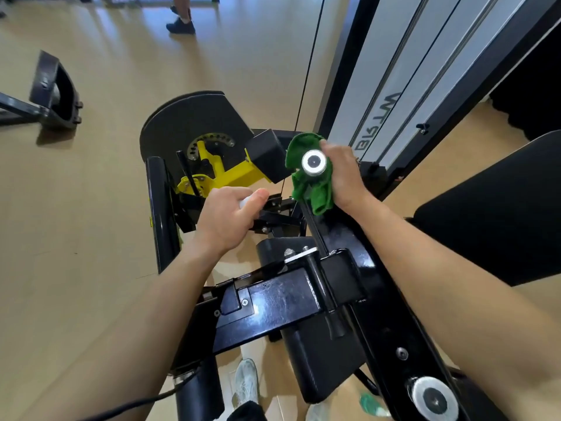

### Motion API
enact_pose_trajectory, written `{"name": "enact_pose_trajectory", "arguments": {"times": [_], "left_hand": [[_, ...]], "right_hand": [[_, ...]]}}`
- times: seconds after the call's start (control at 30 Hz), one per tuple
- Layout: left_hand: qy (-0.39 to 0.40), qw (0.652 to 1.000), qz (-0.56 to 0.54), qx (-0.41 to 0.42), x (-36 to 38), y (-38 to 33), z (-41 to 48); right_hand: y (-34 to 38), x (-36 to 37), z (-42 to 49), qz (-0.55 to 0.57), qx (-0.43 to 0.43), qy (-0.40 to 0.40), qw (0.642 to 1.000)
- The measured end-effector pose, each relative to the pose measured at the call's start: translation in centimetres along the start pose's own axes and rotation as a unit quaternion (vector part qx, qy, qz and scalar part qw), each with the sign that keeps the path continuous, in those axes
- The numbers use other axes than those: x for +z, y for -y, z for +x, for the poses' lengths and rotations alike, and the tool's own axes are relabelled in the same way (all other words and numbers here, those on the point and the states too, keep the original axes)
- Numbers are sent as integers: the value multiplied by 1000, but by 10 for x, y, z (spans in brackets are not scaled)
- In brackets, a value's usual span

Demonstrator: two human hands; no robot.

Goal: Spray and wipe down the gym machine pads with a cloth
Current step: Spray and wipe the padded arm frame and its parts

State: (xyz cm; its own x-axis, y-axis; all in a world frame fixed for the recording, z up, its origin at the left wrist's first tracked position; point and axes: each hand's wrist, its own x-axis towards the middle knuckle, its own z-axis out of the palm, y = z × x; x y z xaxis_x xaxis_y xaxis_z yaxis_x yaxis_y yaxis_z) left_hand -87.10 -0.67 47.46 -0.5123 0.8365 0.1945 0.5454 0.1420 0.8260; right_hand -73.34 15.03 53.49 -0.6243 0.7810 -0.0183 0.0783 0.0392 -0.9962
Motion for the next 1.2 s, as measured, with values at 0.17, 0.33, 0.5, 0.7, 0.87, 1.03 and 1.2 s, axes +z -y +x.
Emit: {"name": "enact_pose_trajectory", "arguments": {"times": [0.17,0.33,0.5,0.7,0.87,1.03,1.2], "left_hand": [[-6,999,-44,-20,2,-5,5],[-6,996,-82,-14,9,-12,4],[-12,996,-86,-21,11,-6,7],[-33,994,-98,-39,11,-2,7],[-35,992,-112,-38,7,-5,2],[-38,992,-112,-47,4,-2,-2],[-40,990,-123,-49,12,-7,4]], "right_hand": [[16,-6,8,-95,52,82,991],[31,17,-25,72,-30,-55,995],[15,29,-22,0,-153,-70,986],[40,-4,19,-2,121,190,974],[29,-39,60,-119,214,277,929],[32,-16,27,-62,185,237,952],[-2,-8,-51,55,86,-43,994]]}}
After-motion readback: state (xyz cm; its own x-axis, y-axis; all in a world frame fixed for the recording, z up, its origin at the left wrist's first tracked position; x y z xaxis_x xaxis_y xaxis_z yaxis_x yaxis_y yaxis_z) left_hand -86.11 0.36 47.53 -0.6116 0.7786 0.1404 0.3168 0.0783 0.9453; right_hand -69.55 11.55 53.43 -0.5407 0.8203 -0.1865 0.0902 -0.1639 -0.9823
